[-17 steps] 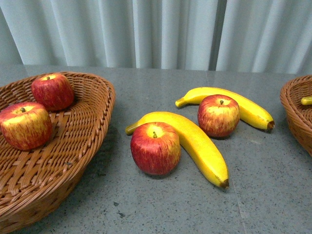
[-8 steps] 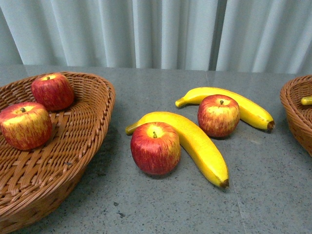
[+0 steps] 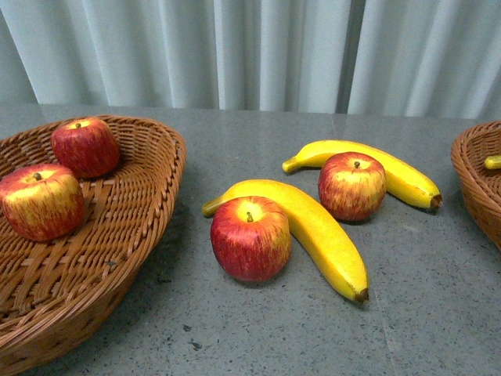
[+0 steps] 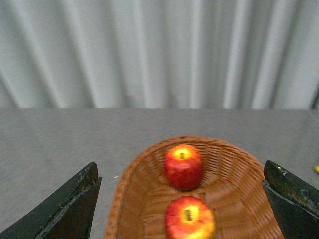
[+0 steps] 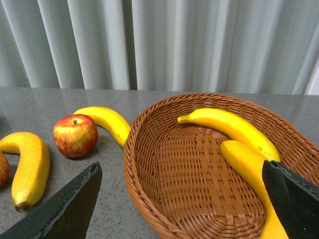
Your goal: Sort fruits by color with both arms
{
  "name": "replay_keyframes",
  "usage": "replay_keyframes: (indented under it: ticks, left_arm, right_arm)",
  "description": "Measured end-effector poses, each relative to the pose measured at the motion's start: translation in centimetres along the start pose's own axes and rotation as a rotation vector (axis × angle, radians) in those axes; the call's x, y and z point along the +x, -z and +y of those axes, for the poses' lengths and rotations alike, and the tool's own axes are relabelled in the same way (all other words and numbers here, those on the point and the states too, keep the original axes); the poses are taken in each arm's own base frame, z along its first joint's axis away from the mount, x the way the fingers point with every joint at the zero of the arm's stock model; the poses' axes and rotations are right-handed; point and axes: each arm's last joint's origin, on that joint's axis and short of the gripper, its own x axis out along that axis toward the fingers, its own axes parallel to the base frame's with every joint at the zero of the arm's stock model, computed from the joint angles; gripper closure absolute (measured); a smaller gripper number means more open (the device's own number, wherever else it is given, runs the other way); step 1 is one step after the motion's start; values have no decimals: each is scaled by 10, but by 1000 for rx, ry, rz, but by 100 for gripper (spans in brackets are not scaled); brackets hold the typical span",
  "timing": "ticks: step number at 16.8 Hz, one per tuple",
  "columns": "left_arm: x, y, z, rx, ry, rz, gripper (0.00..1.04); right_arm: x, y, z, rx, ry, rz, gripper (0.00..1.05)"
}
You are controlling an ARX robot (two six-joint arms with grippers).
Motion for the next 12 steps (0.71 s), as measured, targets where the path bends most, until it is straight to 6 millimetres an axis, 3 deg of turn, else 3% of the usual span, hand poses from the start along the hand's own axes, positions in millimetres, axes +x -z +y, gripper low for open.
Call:
replay_keyframes:
  ticks: [3, 6, 12]
  left_arm:
    - [42, -15, -52, 126, 332, 123, 7]
    - [63, 3, -94, 263, 584, 299, 7]
    - [92, 33, -115, 413, 742, 459, 7]
  right_arm:
    - [0, 0, 0, 0, 0, 0, 7]
    - [0, 0, 0, 0, 0, 0, 7]
    - [0, 0, 0, 0, 0, 0, 7]
